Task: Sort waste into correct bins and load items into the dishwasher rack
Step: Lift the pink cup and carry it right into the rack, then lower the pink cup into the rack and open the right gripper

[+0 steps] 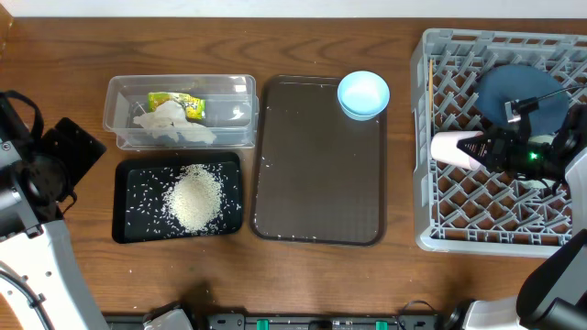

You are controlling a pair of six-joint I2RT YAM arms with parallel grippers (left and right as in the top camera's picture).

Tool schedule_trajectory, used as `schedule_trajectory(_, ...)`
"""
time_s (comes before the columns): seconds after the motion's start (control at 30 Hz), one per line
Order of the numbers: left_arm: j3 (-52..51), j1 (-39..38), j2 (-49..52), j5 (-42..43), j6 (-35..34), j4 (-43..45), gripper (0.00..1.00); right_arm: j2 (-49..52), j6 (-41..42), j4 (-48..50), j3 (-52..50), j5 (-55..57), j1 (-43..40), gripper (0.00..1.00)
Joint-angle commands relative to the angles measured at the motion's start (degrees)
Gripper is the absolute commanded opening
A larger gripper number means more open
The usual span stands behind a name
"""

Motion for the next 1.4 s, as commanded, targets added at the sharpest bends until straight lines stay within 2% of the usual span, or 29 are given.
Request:
schedule_trajectory(0.0,0.4,0.3,0.2,-0.5,0.2,0.0,0.93,-0.2,-0.7,0.5,-1.6,-0.4,0.0,0.01)
schedule_trajectory(0.4,0.4,0.3,0.2,-0.5,0.2,0.0,0.93,-0.1,1.0,12.0,-7.2,-0.3,0.0,0.01)
schedule_trajectory(0.5,0.4,0.3,0.2,-0.5,0.2,0.0,0.93,-0.1,1.1,14.7,-8.3,2.7,0.0,0.01)
schedule_trajectory(0.73,0.4,0.3,0.2,-0.5,0.2,0.0,0.93,-0.1,3.7,15.9,-8.7,5.2,0.0,0.02)
schedule_trajectory(0.9,0.4,0.3,0.2,-0.5,0.2,0.0,0.93,-0.1,5.3,15.1,-8.7,6.9,-0.2,0.10)
schedule_trajectory(1.07,0.4,0.3,0.2,-0.5,0.2,0.0,0.93,-0.1,11.8,15.2,-8.7,13.6,-0.2,0.15)
schedule_trajectory(1.2,0.4,0.3,0.2,-0.5,0.2,0.0,0.93,-0.1,14.1,15.1,-8.7,17.9,-0.2,0.24)
schedule_trajectory(1.37,0.4,0.3,0.2,-0.5,0.2,0.0,0.93,-0.1,15.3,14.6,-8.7,20.8,-0.2,0.27)
